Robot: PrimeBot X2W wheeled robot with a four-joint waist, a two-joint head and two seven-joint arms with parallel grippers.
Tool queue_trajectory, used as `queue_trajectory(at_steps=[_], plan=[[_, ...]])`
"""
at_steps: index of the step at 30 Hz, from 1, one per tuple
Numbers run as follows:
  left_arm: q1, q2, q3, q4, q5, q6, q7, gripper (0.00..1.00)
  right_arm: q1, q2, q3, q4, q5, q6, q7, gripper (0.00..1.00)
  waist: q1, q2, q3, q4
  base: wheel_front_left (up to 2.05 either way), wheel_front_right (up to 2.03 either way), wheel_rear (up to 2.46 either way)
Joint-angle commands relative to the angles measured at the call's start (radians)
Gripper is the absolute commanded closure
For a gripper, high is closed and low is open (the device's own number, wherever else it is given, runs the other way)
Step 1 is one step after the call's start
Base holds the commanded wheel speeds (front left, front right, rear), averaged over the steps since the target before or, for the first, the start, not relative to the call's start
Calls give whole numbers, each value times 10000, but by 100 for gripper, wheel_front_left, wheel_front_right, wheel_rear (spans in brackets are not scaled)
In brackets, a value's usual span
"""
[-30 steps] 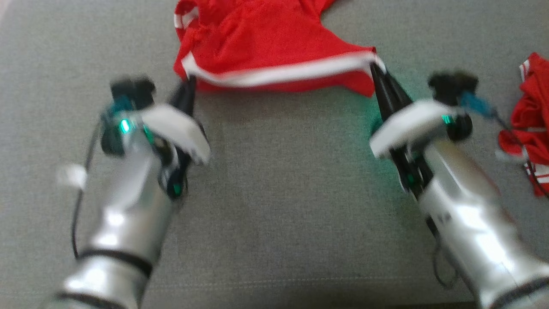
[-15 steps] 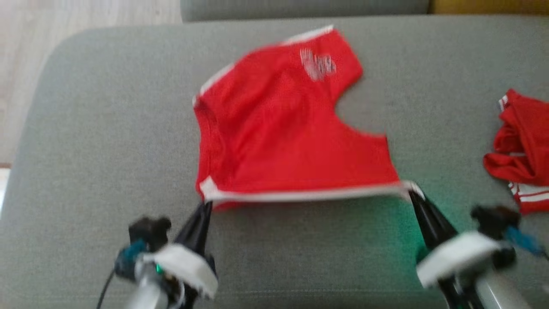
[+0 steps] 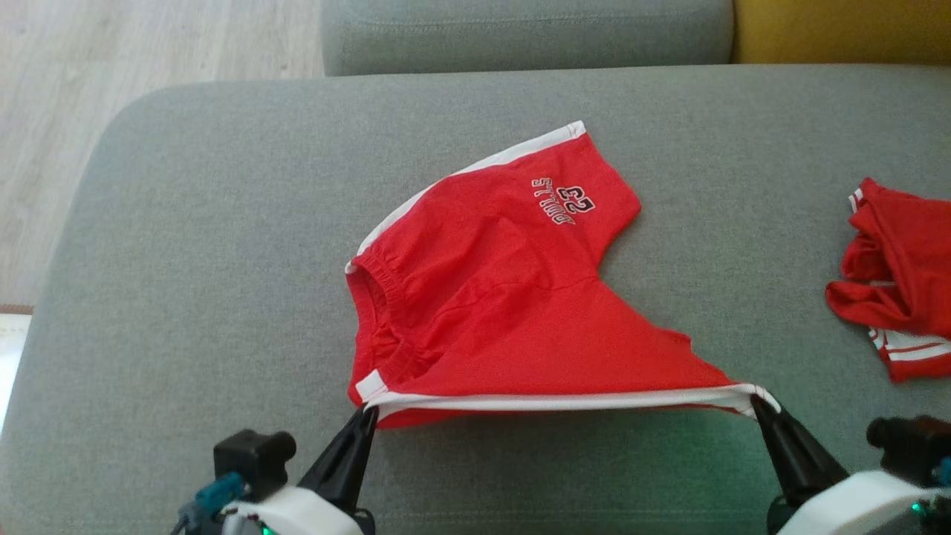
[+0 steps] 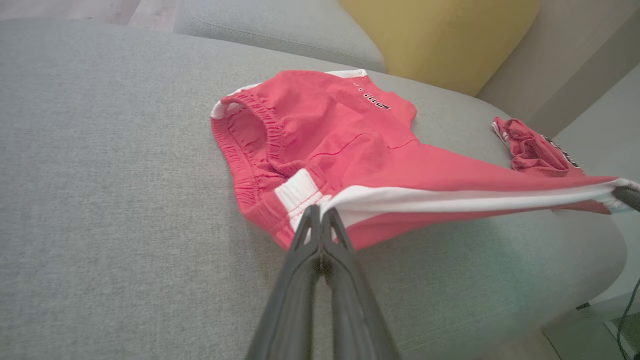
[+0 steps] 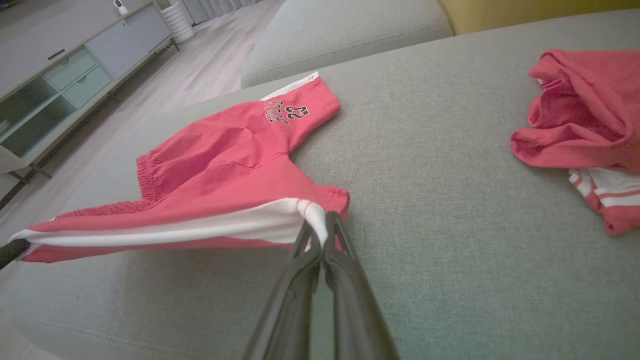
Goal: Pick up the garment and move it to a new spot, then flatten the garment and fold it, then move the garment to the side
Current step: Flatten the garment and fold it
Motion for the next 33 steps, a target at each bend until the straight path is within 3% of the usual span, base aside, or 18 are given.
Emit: queue_trajectory(at_steps=[1, 10, 12, 21, 33], plan=[[-473, 218, 441, -444, -25, 141, 84, 100, -540, -172, -54, -406, -95, 63, 103, 100, 1, -1, 66, 9, 0, 0, 0], [-2379, 176, 476, 263, -370, -395, 666, 100, -3431, -933, 49, 1098, 162, 63, 231, 100, 1, -1, 1373, 337, 0, 0, 0], [-3406, 41, 494, 835, -450, -638, 698, 100, -4991, -1267, 276, 2074, 322, 63, 108, 100, 1, -1, 2041, 552, 0, 0, 0], [-6271, -476, 526, 2894, -570, -1243, 338, 100, -9349, -1937, 1467, 5570, 755, 63, -599, 100, 1, -1, 3272, 1266, 0, 0, 0], [-8926, -1013, 169, 5860, -699, -1714, -246, 100, -12546, -2244, 2912, 9437, 1225, 63, -1800, 100, 1, -1, 3927, 1754, 0, 0, 0]])
